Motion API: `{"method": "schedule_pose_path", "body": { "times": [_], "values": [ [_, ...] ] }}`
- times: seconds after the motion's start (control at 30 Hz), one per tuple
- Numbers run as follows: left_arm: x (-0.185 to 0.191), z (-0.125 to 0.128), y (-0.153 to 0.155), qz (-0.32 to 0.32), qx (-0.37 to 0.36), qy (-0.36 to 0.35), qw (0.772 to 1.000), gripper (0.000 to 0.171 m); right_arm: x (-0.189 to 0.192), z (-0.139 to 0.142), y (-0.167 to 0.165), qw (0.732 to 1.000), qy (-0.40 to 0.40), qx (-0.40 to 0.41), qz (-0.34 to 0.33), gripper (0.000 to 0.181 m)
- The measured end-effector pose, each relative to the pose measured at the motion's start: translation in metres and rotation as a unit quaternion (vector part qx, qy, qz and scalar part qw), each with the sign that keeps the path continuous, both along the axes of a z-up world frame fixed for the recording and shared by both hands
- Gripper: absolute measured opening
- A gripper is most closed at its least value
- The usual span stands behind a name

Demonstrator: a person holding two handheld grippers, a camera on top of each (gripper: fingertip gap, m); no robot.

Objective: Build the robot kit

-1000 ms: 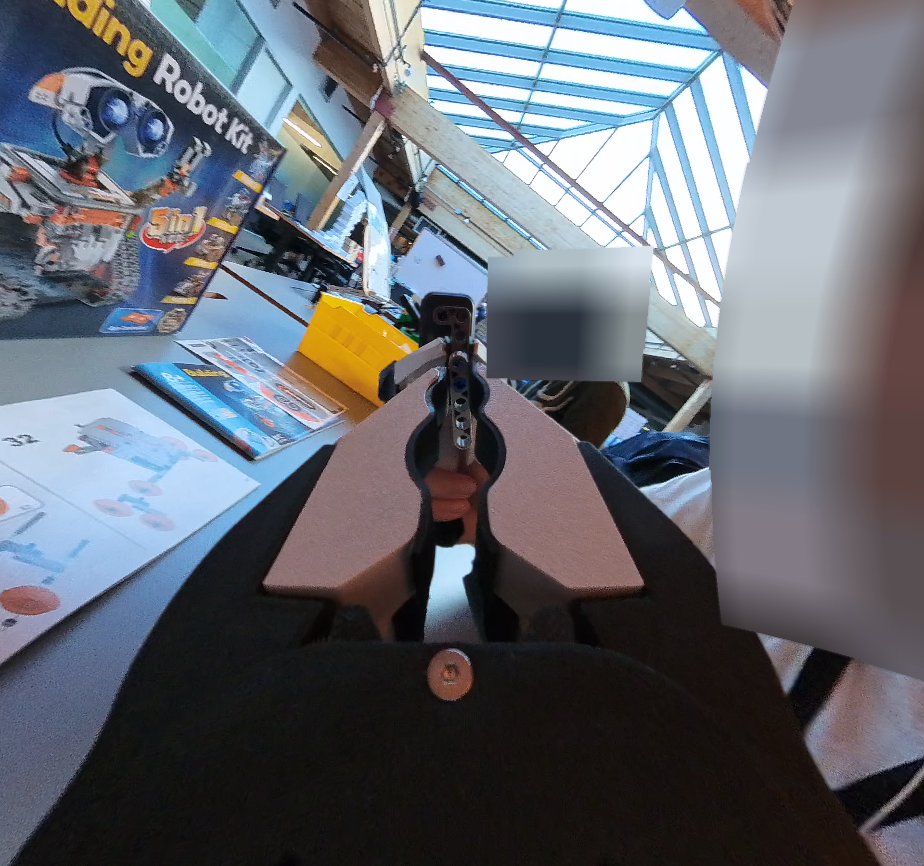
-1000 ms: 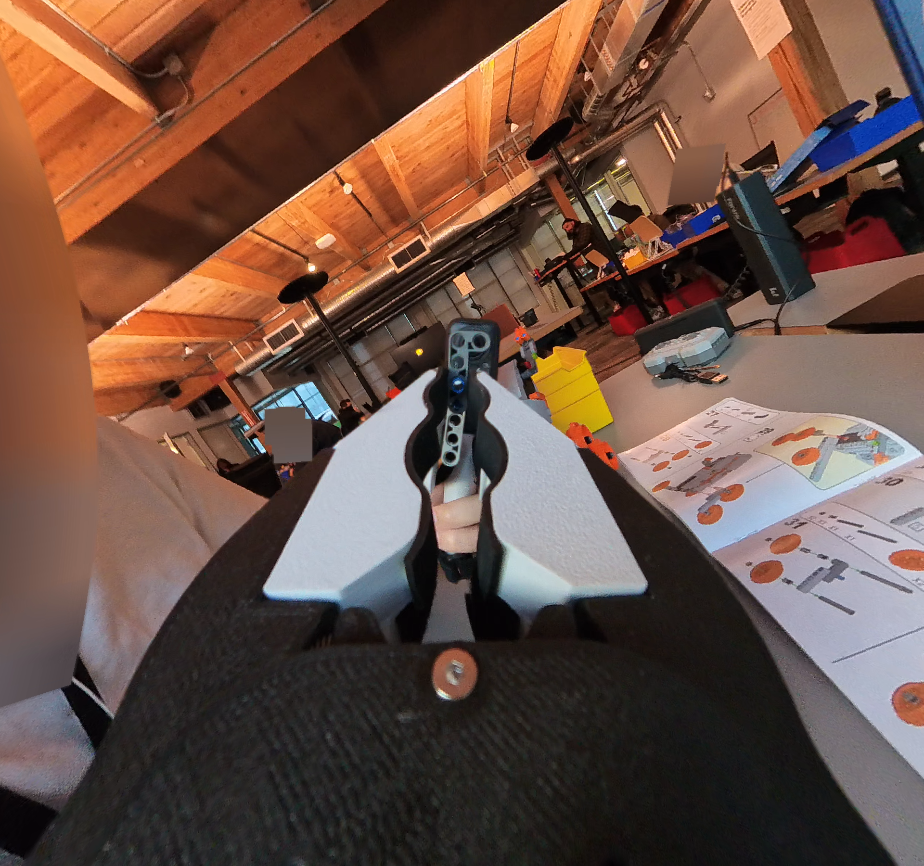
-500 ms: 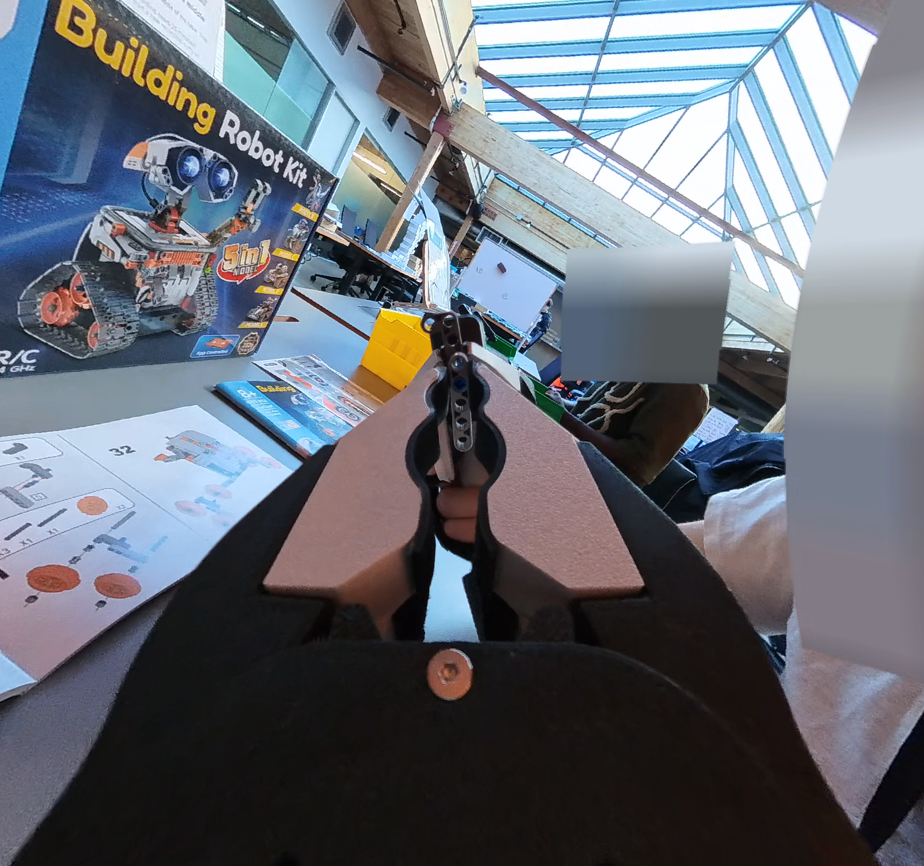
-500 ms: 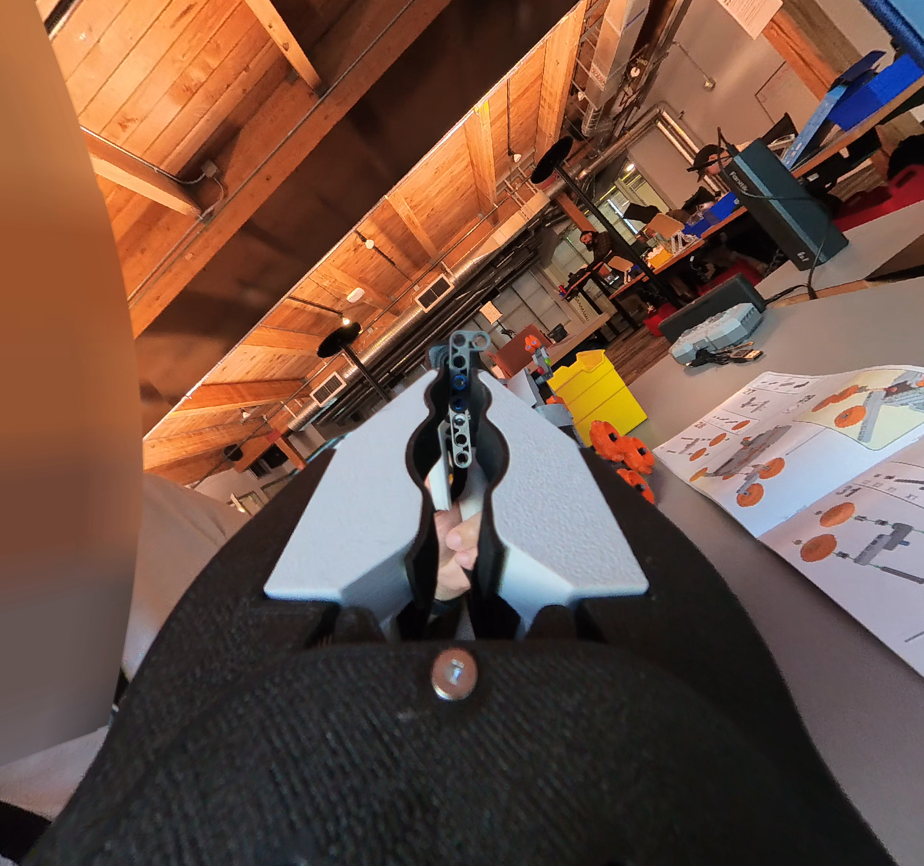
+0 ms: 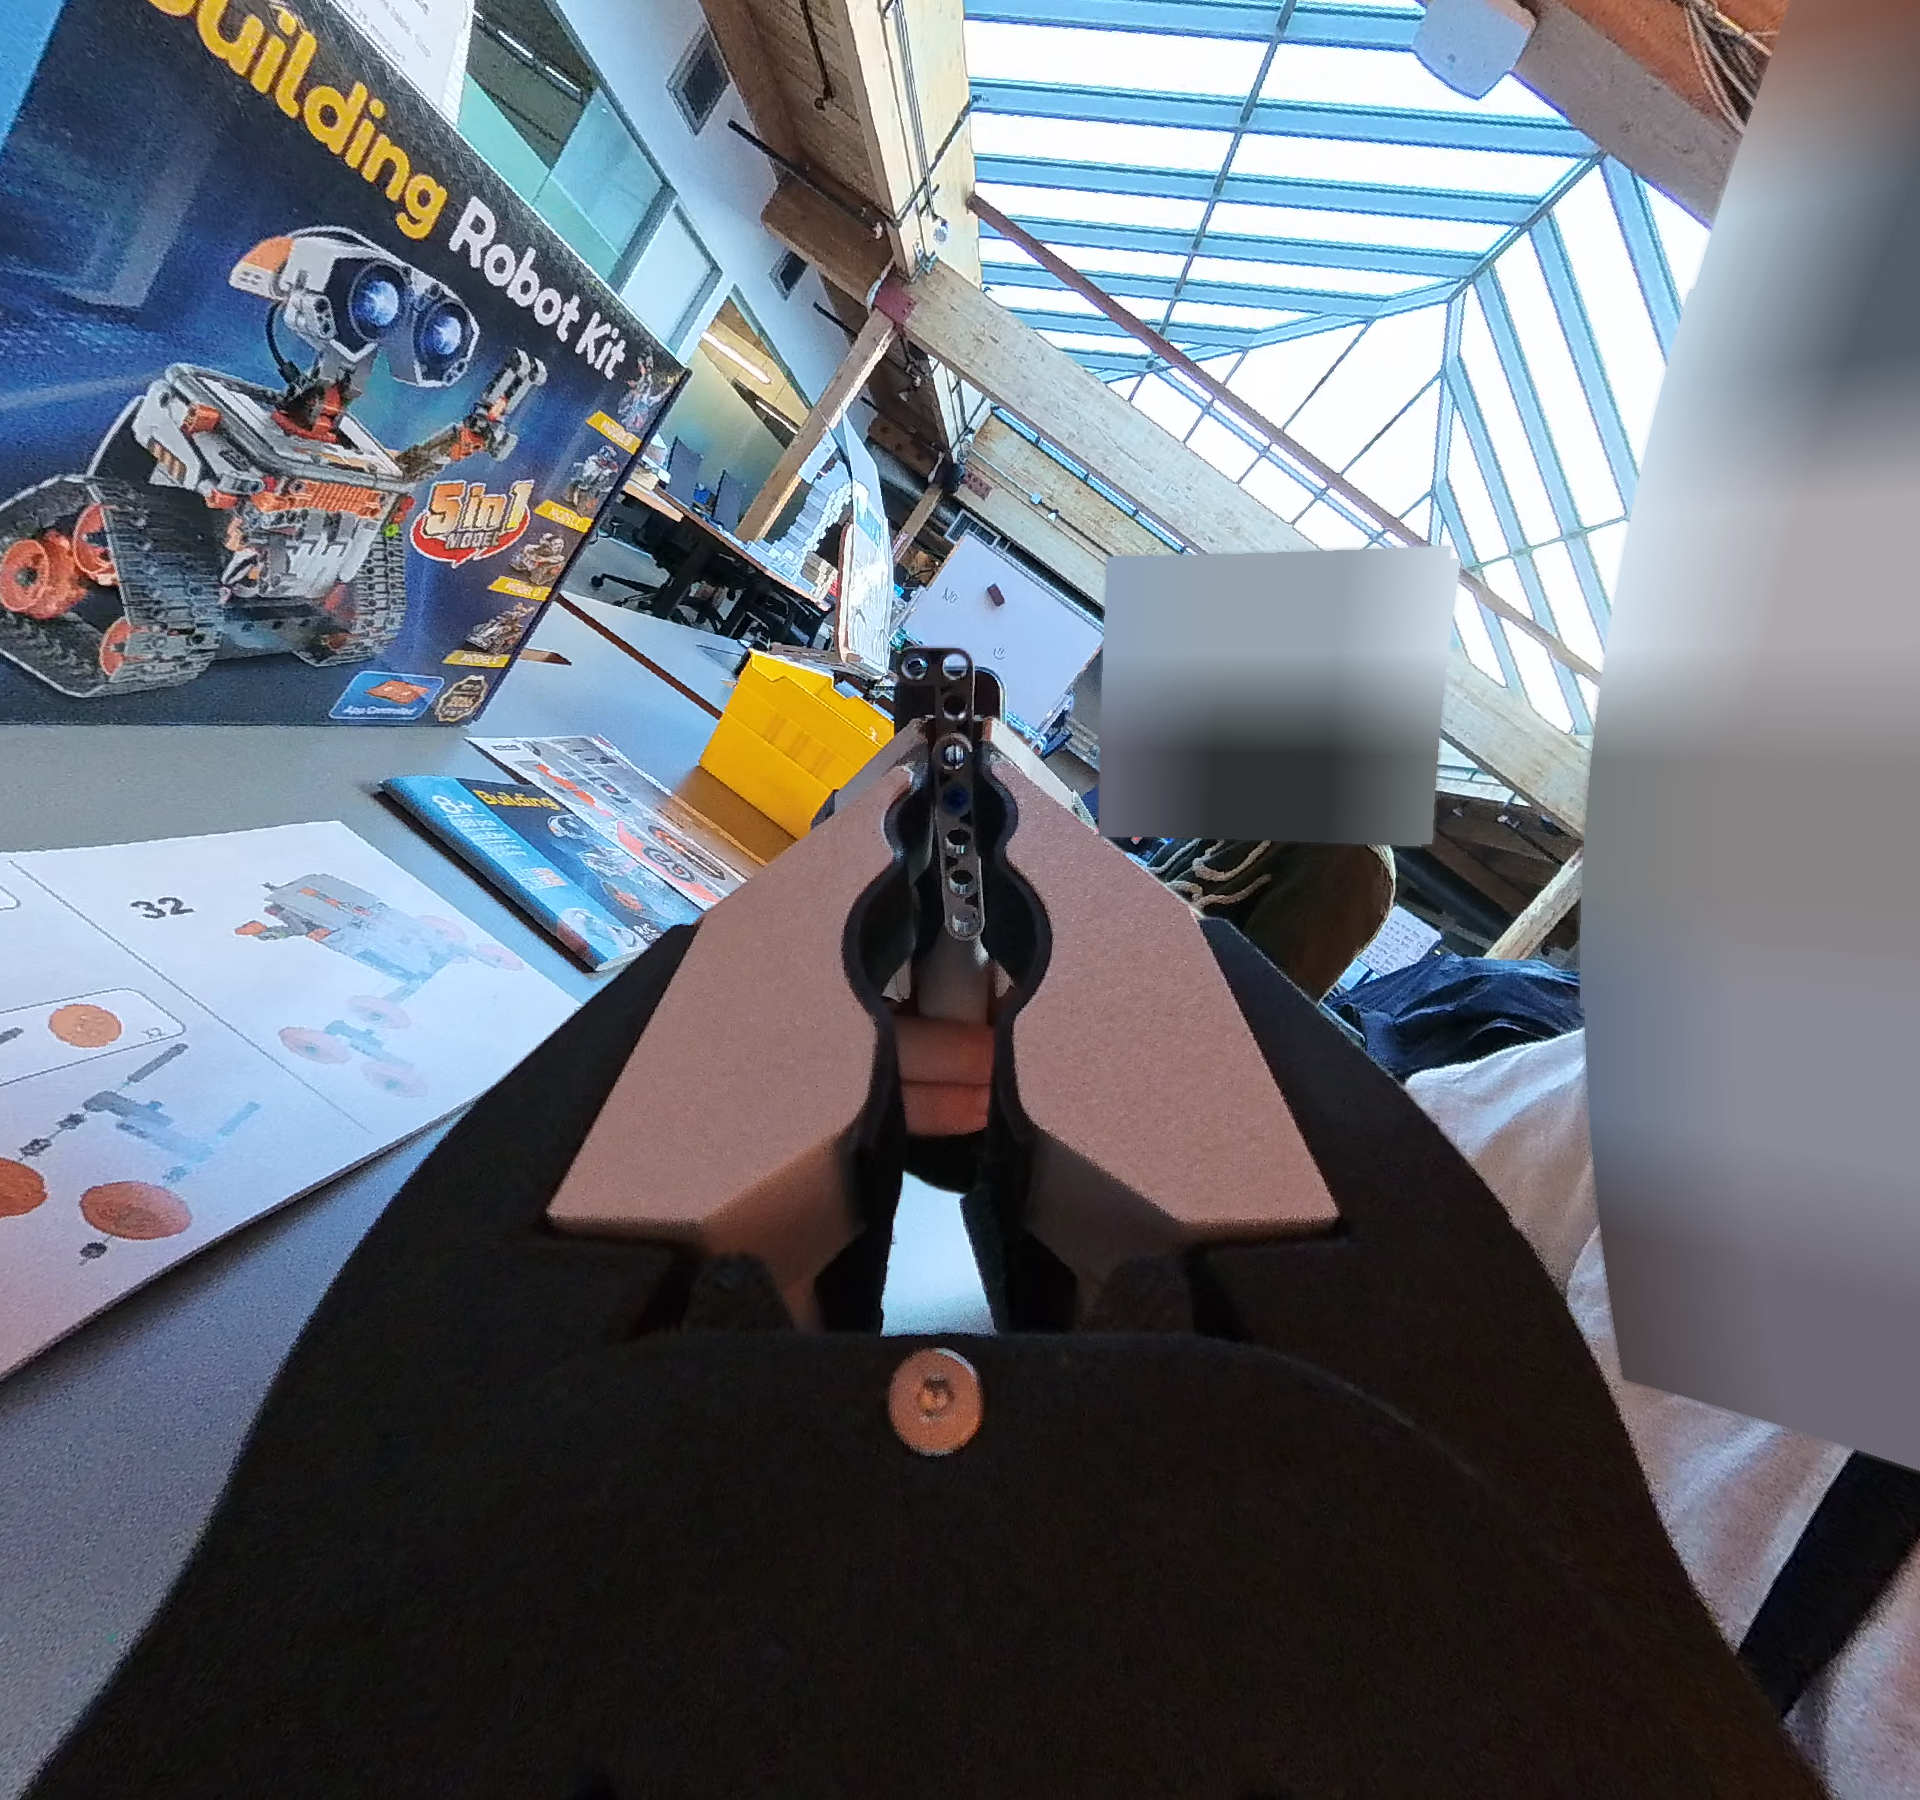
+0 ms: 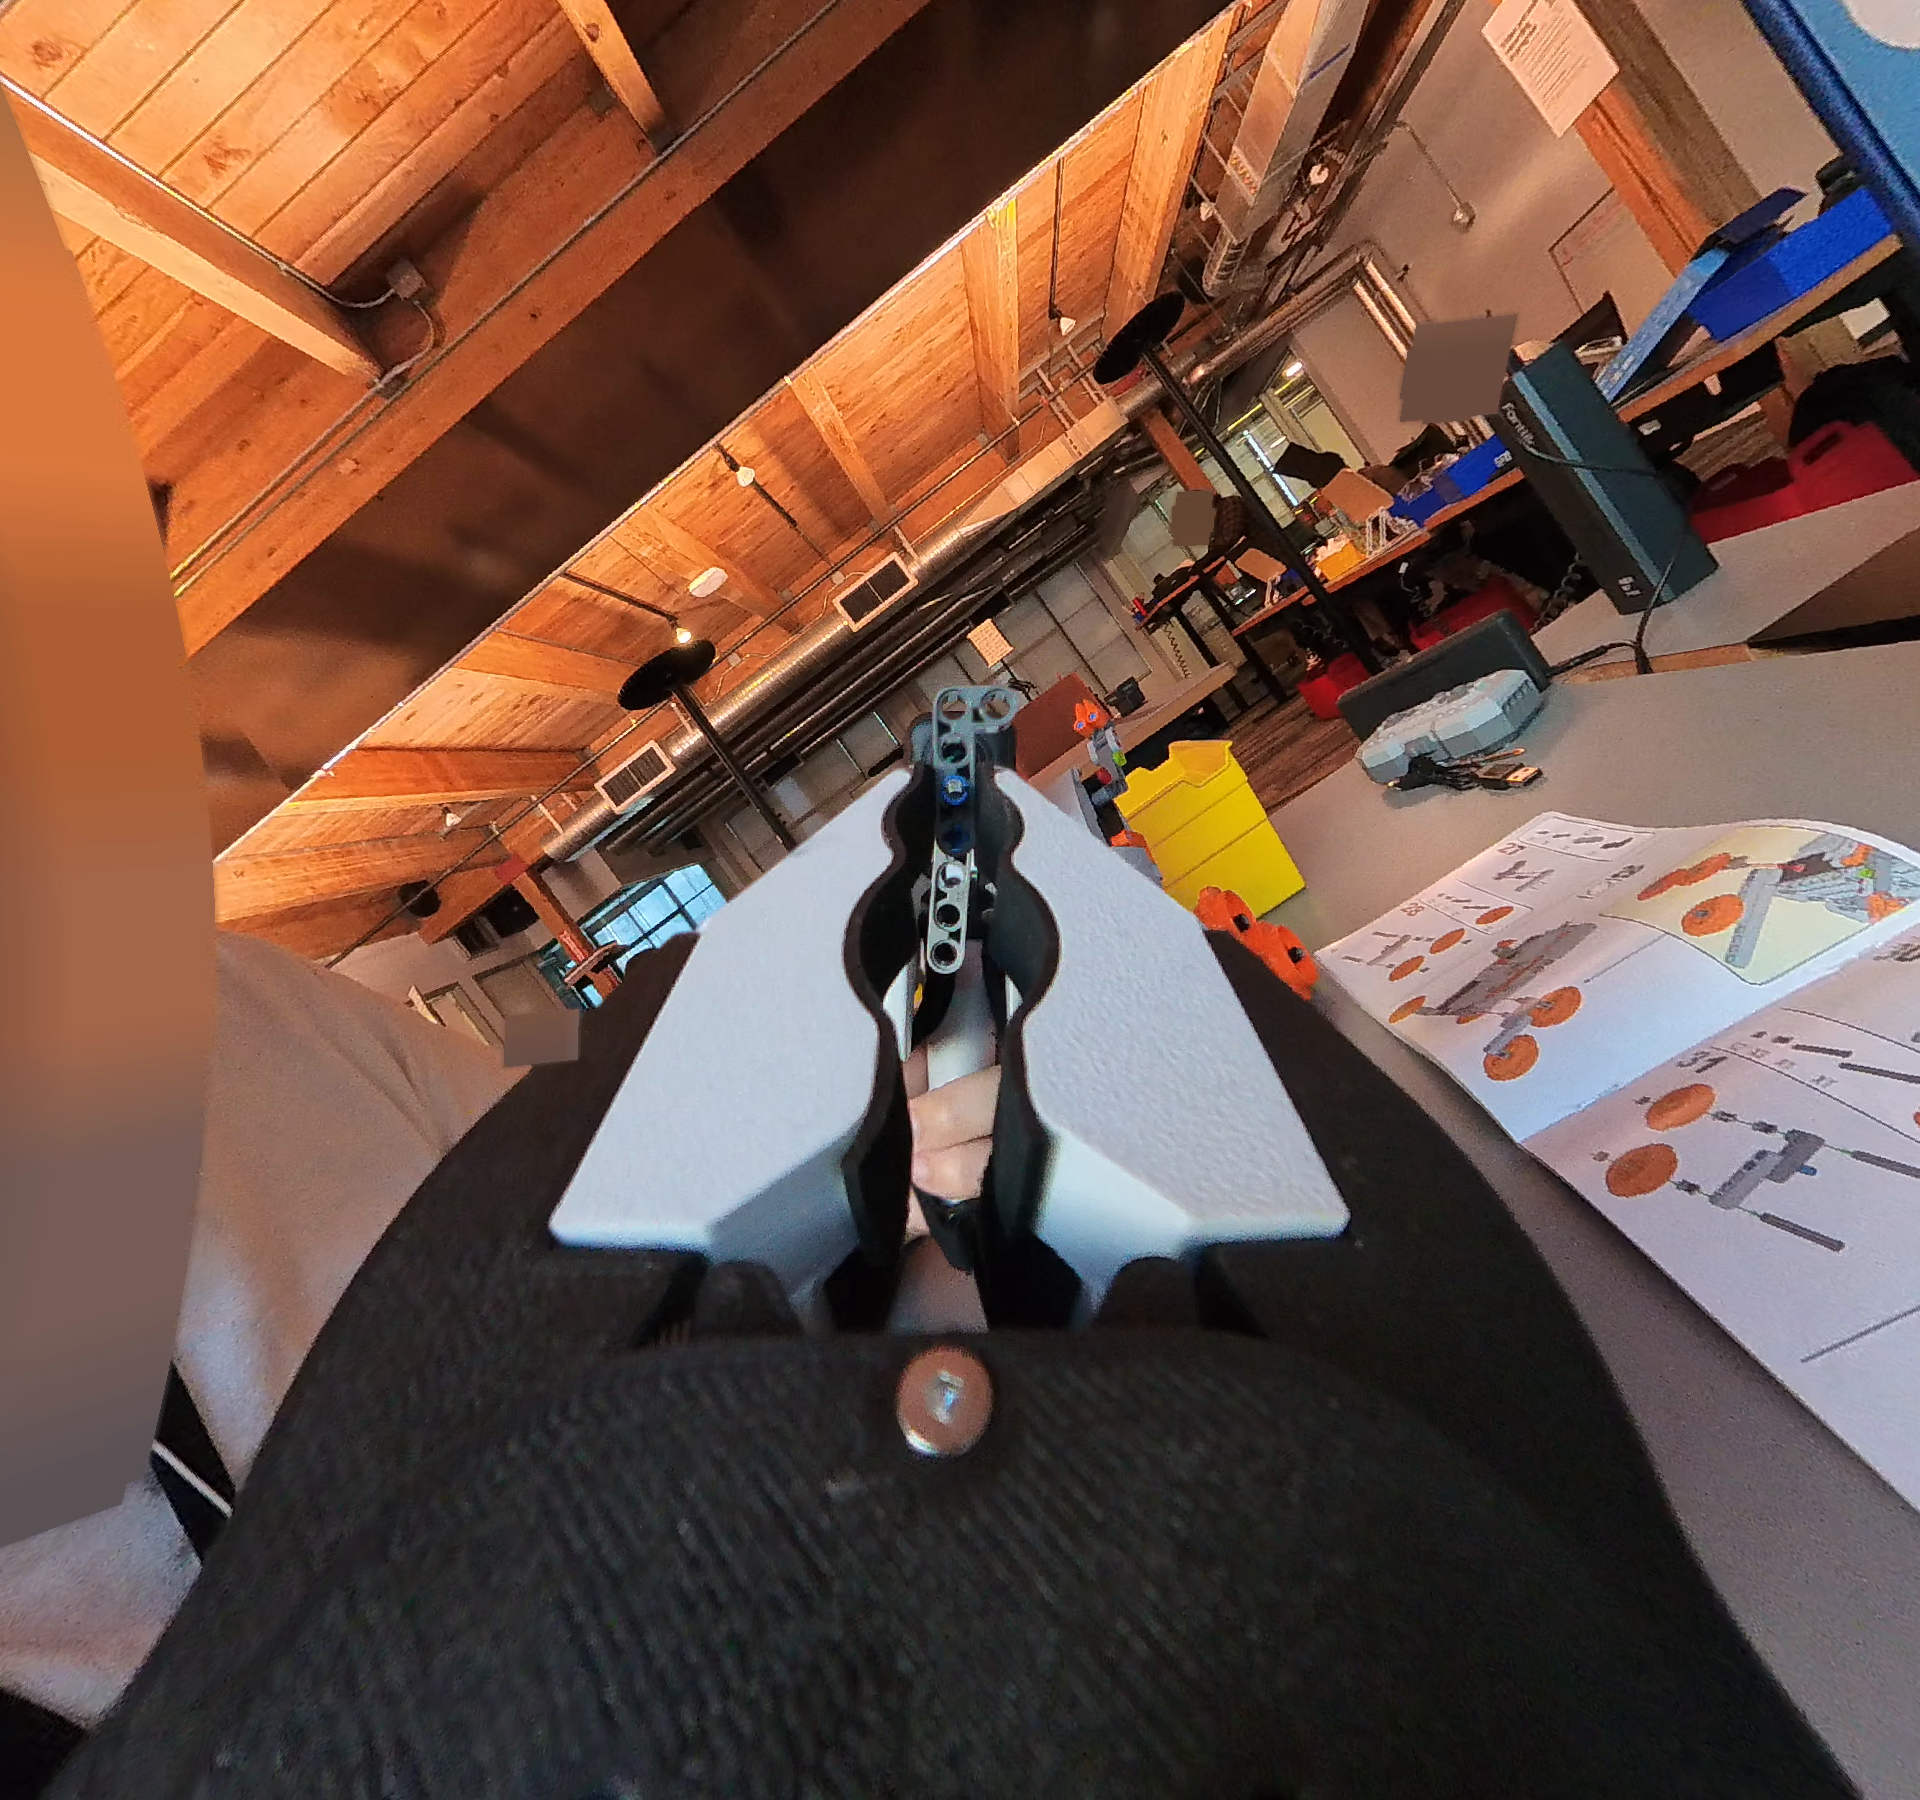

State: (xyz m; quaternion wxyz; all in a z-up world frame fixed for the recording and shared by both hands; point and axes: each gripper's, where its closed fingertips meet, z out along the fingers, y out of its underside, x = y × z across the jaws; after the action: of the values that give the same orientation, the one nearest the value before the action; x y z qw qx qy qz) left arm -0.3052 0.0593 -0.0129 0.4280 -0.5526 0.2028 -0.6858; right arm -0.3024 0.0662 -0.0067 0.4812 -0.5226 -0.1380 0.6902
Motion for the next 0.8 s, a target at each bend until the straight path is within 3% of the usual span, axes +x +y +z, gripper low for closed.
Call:
{"method": "schedule_pose_path", "body": {
  "times": [0.53,0.8],
  "values": [
    [0.0,-0.008,0.001,-0.027,-0.017,0.031,0.999,0.004,-0.002,-0.009,0.001,0.999,-0.014,-0.018,0.032,0.006],
    [-0.001,-0.013,0.002,-0.023,-0.006,0.058,0.998,0.004,-0.004,-0.014,0.003,0.999,-0.045,-0.01,0.014,0.006]
  ]
}}
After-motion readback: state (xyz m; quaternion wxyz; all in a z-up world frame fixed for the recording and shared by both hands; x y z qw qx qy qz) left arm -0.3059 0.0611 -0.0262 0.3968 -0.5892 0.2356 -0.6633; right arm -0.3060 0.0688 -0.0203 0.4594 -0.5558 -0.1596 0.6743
